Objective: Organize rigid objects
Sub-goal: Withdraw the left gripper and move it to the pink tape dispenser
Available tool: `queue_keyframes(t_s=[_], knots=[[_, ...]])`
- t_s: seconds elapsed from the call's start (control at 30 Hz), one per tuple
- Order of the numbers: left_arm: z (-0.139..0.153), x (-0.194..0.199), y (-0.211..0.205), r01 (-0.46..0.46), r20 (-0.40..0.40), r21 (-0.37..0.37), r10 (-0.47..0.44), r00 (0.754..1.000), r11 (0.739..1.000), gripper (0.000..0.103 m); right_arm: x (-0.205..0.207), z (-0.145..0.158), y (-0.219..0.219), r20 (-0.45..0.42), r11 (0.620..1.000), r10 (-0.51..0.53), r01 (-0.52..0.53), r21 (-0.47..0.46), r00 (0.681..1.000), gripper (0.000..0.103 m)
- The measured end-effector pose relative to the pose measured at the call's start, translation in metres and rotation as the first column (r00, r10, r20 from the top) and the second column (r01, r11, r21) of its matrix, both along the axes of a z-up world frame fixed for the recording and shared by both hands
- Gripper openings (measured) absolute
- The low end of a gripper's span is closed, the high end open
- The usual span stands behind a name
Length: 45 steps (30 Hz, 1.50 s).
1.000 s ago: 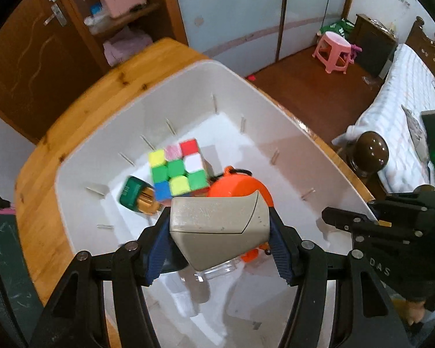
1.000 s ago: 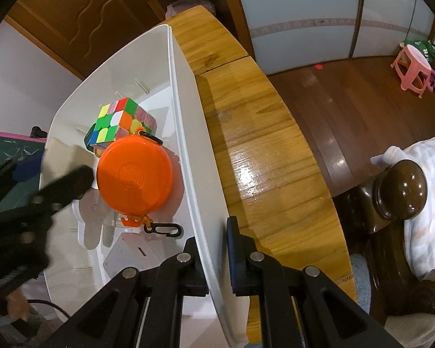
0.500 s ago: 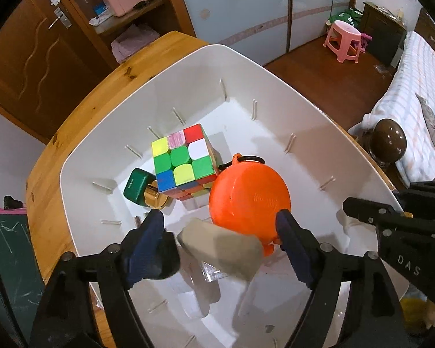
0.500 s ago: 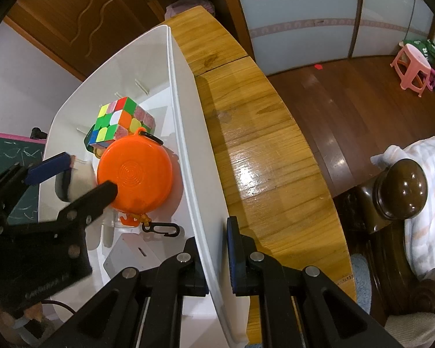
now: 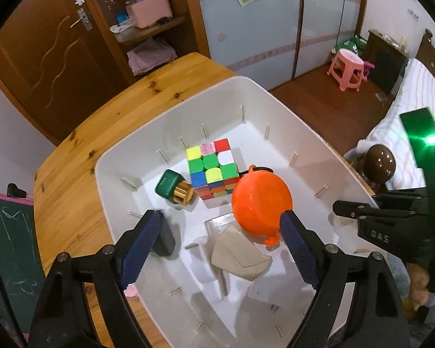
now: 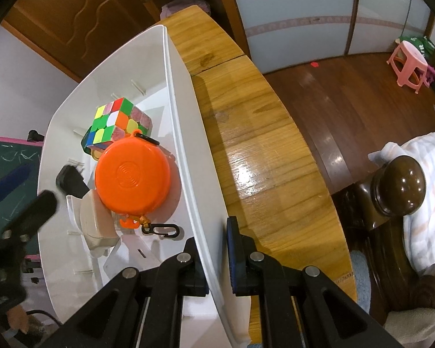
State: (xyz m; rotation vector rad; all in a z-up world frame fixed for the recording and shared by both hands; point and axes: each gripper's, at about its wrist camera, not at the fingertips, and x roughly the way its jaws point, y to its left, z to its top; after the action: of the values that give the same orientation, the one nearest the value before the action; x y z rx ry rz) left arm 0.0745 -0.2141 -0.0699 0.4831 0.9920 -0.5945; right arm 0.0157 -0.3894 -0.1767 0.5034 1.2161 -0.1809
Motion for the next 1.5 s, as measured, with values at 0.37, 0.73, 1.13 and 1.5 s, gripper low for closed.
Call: queue_keyframes(t_s=[0.37,0.73,1.13,1.5], knots=[[0.031,-0.006,0.038,-0.05,0.049,-0.055,0.053,0.997,0.997,0.087,0.001,-0.001,0.002,-0.013,1.0,-0.016,0.015,-0.012,1.0,0.009],[0.059,0.011,0.103,-0.2,0.106,-0.099,0.211,0.972,0.975,0.087,0.001,-0.001,0.003,-0.014,1.0,-0.022,0.022,-0.017,1.0,0.008],[0.059,0.022,0.171,-0.324,0.085,-0.11,0.334,0.939,0.94,0.088,0.002,0.0,0.003,-0.018,0.999,-0.025,0.024,-0.025,1.0,0.008],[0.005,0.024,0.196,-0.36,-0.03,-0.044,0.359,0.933,0.932,0.088,0.003,0.001,0.005,-0.024,0.999,-0.024,0.023,-0.039,0.999,0.007]])
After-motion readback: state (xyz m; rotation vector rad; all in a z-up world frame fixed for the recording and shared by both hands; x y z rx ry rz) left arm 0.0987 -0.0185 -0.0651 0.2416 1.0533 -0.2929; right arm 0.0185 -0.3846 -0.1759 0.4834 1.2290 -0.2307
